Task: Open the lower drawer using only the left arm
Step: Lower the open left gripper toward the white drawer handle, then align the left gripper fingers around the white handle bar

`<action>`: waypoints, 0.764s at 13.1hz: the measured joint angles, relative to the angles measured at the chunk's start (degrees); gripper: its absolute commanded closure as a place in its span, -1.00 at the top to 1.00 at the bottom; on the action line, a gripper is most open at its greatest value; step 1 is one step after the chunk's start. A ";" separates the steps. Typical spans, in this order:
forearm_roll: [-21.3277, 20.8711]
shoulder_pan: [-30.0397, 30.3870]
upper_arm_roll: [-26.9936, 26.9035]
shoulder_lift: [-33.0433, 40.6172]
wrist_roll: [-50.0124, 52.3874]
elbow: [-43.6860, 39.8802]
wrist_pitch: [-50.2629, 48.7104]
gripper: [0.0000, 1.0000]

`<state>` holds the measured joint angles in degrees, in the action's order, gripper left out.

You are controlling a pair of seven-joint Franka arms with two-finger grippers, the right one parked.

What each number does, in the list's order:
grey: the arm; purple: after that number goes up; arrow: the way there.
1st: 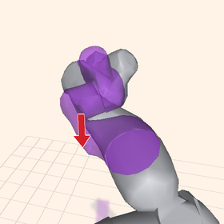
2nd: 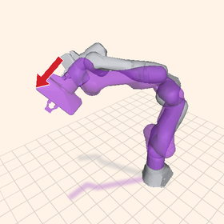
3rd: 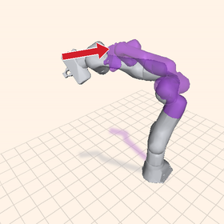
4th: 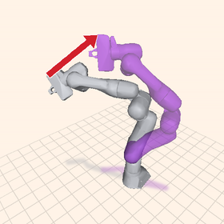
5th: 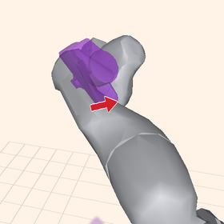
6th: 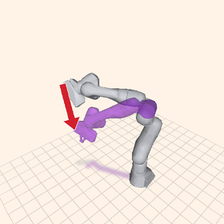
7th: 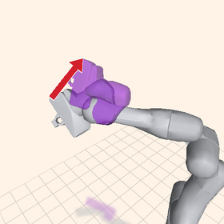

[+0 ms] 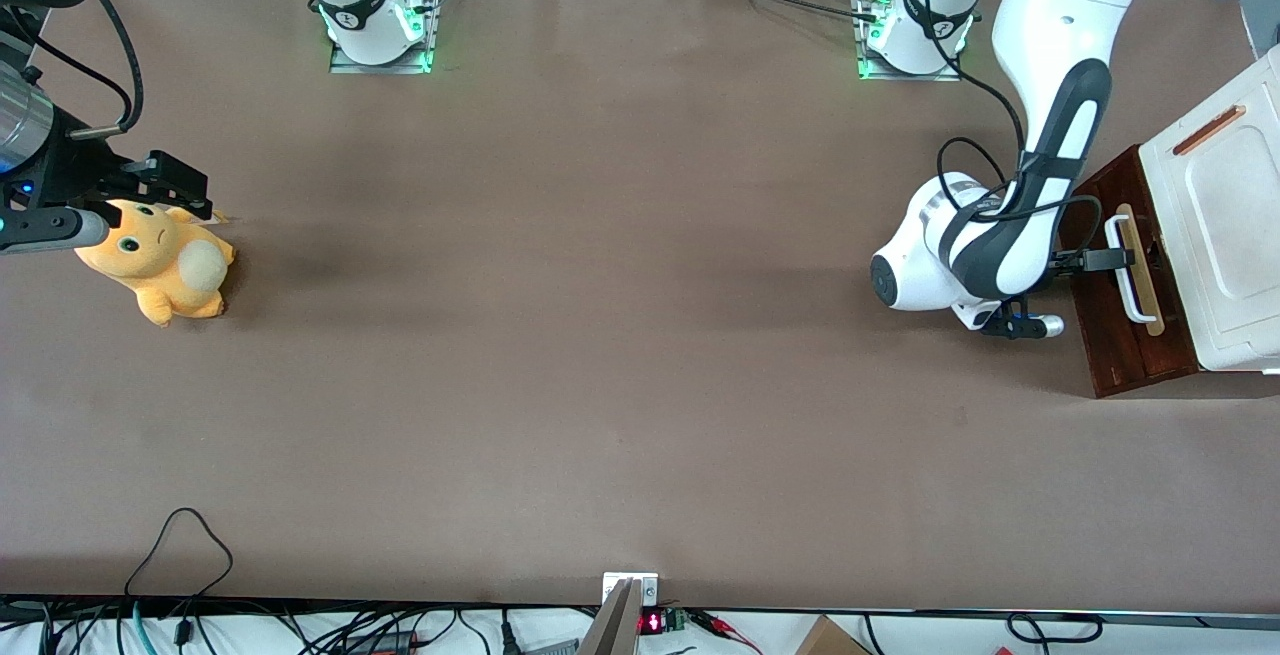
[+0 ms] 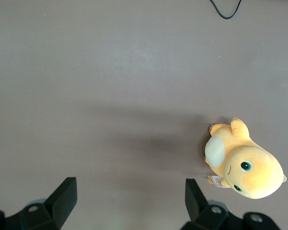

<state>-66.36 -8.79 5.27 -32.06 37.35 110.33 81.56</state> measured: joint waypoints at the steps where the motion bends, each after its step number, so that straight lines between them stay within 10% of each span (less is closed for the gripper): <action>1: 0.00 0.05 -0.05 -0.39 0.01 0.09 -0.03 1.00; 10: -2.04 1.54 -0.22 -2.53 0.73 1.57 -0.90 1.00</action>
<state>-68.40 -7.25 5.05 -34.59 38.08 111.91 80.67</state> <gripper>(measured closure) 0.000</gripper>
